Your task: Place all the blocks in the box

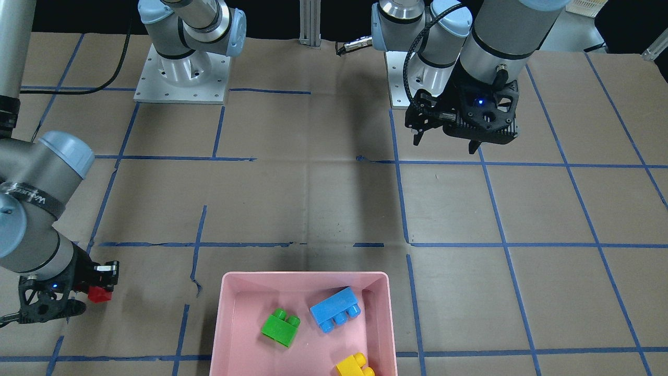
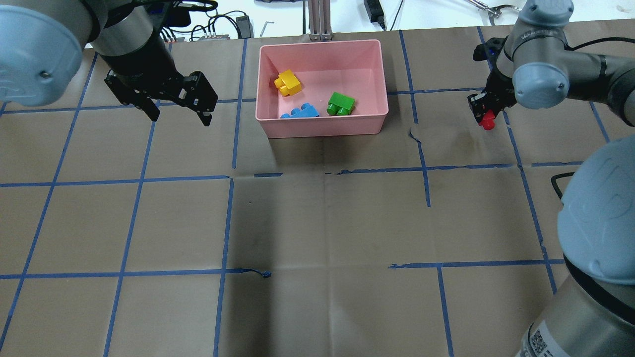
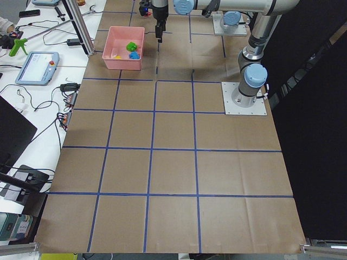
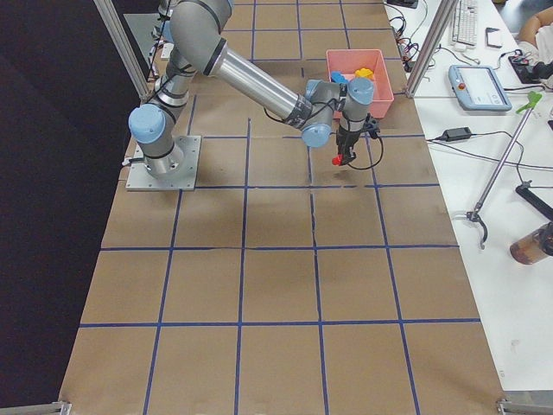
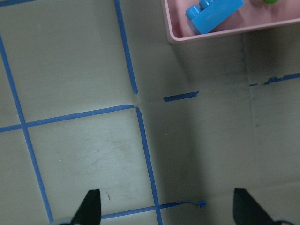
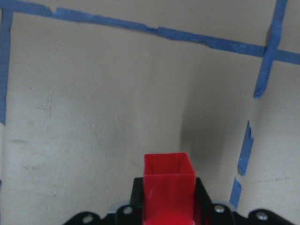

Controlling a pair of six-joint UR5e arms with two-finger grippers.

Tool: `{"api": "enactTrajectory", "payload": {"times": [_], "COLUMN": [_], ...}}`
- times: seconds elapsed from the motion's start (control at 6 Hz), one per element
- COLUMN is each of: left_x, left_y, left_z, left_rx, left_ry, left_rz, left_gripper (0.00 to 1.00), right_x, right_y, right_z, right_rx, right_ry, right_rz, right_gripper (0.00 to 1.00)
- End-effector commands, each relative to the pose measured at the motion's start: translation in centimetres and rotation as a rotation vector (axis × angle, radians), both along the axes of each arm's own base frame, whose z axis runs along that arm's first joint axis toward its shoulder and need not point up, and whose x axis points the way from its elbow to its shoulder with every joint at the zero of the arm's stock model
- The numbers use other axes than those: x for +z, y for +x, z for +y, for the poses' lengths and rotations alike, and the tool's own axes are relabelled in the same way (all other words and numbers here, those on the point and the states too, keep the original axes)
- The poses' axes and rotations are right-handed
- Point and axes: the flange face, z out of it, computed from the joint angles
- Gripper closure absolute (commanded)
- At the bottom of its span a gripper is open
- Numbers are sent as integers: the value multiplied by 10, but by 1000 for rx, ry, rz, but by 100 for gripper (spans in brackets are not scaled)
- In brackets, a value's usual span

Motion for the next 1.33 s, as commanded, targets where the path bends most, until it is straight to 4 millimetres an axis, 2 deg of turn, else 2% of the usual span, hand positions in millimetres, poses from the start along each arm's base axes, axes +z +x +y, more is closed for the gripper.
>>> {"api": "enactTrajectory", "payload": {"times": [0.0,0.17,0.33,0.5,0.67,0.83,1.0,1.17], "left_x": [23,22,31,33,32,35,36,35], "left_y": [1,1,3,1,-1,-3,-3,-4], "left_z": [-1,-8,0,-3,2,9,11,11], "left_rx": [44,132,132,129,123,120,121,121], "left_ry": [-57,-41,-6,1,4,-1,-4,-1], "left_rz": [0,-12,-12,-12,-13,-12,-7,-8], "left_gripper": [0,0,0,0,0,0,0,0], "right_x": [86,123,143,139,110,74,38,21], "right_y": [28,76,138,216,286,326,334,336], "right_z": [-27,-34,-33,-23,-17,-24,-37,-45], "right_rx": [-192,-261,-340,-395,-427,-410,-387,-308], "right_ry": [11,31,27,26,28,-13,-30,-60], "right_rz": [-86,-98,-99,-103,-105,-125,-132,-137], "right_gripper": [77,77,77,77,77,77,77,77]}}
